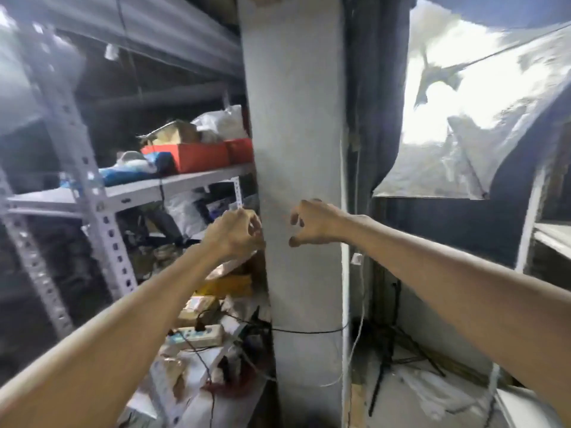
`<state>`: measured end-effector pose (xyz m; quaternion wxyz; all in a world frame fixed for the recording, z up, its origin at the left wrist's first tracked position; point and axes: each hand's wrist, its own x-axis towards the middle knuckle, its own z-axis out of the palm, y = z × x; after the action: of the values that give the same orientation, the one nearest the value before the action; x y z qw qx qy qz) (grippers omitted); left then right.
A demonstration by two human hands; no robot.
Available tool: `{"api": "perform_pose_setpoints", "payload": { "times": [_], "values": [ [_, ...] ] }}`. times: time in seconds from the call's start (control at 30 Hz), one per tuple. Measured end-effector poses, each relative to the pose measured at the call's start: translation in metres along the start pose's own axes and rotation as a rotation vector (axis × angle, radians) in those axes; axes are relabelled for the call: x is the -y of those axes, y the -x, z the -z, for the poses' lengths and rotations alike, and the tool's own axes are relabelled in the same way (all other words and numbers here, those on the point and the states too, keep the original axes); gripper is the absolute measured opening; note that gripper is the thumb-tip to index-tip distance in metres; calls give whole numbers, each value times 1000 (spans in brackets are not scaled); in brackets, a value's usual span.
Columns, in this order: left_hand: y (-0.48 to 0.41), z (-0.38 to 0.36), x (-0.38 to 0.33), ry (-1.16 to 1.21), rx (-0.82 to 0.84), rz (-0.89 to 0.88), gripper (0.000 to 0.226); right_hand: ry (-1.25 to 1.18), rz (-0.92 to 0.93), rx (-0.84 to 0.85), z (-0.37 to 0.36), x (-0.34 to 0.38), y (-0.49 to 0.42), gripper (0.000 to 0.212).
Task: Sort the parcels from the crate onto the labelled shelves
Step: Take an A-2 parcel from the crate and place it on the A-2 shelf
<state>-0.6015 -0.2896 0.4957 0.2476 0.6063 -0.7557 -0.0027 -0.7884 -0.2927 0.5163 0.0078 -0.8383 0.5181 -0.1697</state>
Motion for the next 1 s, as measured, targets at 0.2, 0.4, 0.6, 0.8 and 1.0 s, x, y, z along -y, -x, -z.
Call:
{"api": "perform_pose_setpoints", "payload": {
  "times": [0.2, 0.4, 0.6, 0.8, 1.0],
  "values": [
    [108, 30, 139, -188, 47, 324, 19, -128, 326, 192, -90, 141, -40, 48],
    [216, 63, 241, -154, 65, 662, 17, -135, 568, 388, -166, 270, -51, 35],
    [300, 75, 324, -199, 163, 830, 27, -63, 727, 516, -232, 374, -58, 45],
    [346, 73, 405, -129, 176, 945, 28, 26, 844, 561, -303, 460, -83, 27],
    [370, 66, 481, -88, 228, 1045, 24, 25, 884, 635, -376, 509, -126, 29]
  ]
}}
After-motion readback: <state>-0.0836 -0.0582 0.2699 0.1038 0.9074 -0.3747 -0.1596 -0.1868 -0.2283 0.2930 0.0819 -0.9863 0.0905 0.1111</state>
